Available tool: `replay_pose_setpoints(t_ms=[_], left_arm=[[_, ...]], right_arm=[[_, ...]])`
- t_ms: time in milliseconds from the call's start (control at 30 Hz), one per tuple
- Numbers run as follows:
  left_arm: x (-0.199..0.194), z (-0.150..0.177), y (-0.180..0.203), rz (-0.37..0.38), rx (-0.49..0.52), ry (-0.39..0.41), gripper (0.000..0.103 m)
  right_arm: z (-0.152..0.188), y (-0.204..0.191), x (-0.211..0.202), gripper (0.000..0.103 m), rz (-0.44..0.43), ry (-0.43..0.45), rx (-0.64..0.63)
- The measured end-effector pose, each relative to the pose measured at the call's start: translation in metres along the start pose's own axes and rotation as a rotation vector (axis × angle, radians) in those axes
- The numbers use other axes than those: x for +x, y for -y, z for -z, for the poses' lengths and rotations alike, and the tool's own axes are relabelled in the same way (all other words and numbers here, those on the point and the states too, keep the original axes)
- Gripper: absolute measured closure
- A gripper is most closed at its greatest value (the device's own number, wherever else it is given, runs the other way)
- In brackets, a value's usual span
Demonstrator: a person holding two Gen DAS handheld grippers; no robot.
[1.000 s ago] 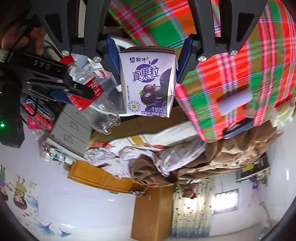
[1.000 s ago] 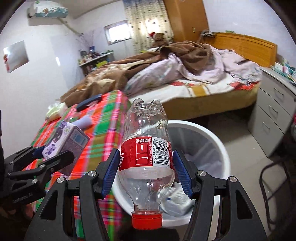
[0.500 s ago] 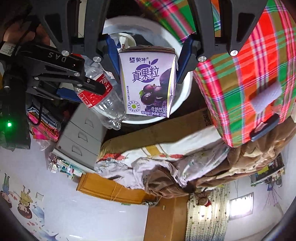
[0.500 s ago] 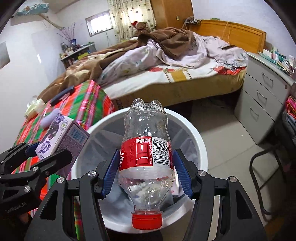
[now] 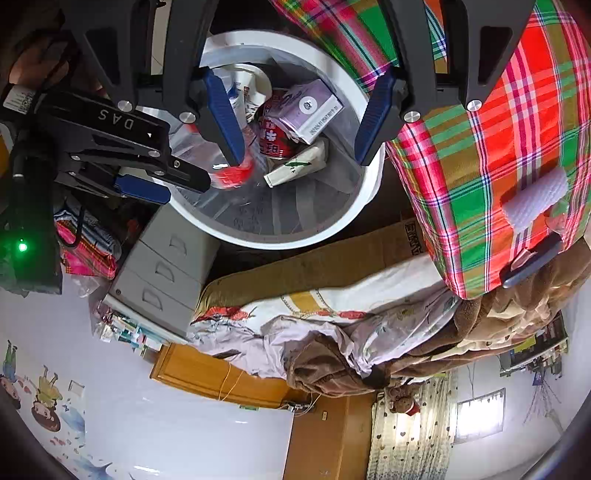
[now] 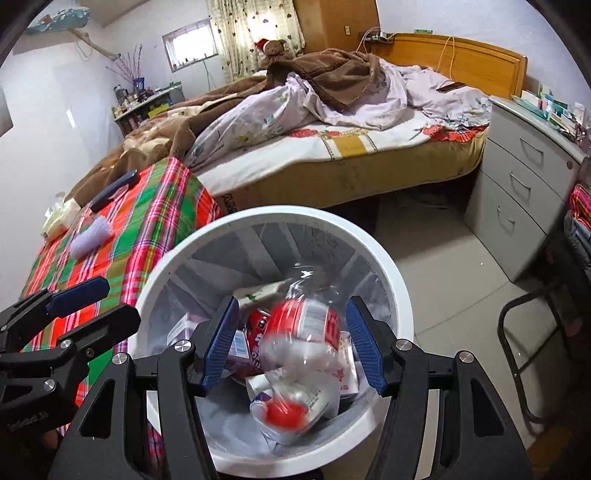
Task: Collect trash
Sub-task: 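Open both tools to drop the carton and bottle into the bin, then move both open tools back toward the foam net on the sheet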
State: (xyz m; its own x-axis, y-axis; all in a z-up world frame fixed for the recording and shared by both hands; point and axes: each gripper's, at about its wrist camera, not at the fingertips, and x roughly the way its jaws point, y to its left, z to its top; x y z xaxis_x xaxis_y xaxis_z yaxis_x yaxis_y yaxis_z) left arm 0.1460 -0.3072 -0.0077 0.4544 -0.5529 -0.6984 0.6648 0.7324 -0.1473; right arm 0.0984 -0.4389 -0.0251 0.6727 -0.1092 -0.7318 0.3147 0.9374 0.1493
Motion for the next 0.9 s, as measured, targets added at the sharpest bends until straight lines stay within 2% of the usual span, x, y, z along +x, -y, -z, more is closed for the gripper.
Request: replay_pose_setpoints(t_ms=[433, 900], left_arm=[[-0.041, 0.006, -0.025, -0.044, -0.045, 0.059, 0.041], [-0.087, 0.022, -0.081, -0.142, -0.123, 0.12, 0.041]], right_arm=[[-0.004, -0.024, -0.011, 0.041, -0.018, 0.044, -0.026], [-0.007, -0.072, -0.013, 0.041, -0.078, 0.068, -0.07]])
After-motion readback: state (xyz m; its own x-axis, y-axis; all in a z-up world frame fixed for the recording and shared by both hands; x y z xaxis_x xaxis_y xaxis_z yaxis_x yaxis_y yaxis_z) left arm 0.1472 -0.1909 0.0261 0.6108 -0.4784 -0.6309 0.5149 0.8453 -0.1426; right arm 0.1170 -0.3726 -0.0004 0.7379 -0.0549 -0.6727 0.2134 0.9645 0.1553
